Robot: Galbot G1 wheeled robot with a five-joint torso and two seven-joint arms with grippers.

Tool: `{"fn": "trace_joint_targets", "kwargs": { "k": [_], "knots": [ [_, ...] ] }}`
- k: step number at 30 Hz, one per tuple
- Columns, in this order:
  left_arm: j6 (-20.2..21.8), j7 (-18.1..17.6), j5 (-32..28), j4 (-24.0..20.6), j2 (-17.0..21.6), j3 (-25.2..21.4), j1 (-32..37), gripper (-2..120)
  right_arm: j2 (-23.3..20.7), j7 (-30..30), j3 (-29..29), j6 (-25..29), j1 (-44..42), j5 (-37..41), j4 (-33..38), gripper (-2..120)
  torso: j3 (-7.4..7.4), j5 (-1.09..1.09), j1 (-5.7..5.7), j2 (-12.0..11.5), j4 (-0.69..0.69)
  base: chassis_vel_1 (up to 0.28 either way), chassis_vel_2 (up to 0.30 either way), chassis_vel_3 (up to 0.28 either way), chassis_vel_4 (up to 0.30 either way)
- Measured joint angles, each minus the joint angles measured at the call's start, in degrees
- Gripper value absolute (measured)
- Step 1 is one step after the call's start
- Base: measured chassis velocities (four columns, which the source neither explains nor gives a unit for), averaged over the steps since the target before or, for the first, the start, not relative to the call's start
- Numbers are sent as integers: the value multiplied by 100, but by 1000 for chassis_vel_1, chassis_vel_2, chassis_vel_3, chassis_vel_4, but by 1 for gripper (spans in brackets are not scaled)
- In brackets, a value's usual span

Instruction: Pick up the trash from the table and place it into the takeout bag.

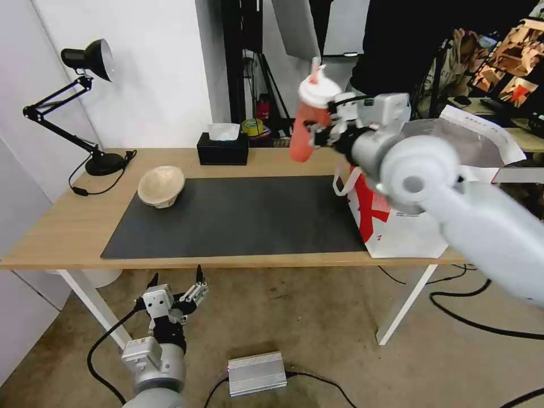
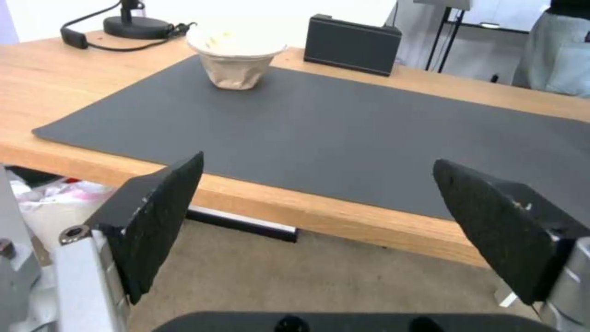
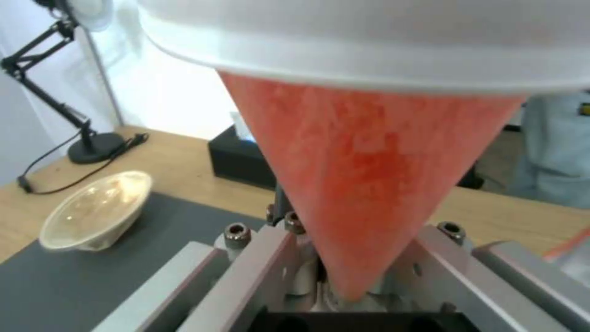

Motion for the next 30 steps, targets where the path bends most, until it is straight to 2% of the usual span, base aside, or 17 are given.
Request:
{"fn": "trace_joint_targets", "kwargs": {
  "k": [3,8,30],
  "knots": [
    [1,-1,-4,-1,20,17,-6,100,-288,-147,96,-1,-54,35,-2,3,0,-1,0,0,-1,0,0,0,0],
    [3,-1,-11,1,49,36,-23,100,-460,-228,287,-1,-132,37,-114,3,0,0,0,0,-1,0,0,0,0],
    [16,-1,-48,19,149,39,-75,100,-758,-452,841,20,-100,4,-1077,3,0,-1,0,0,0,0,0,0,0]
  ]
}}
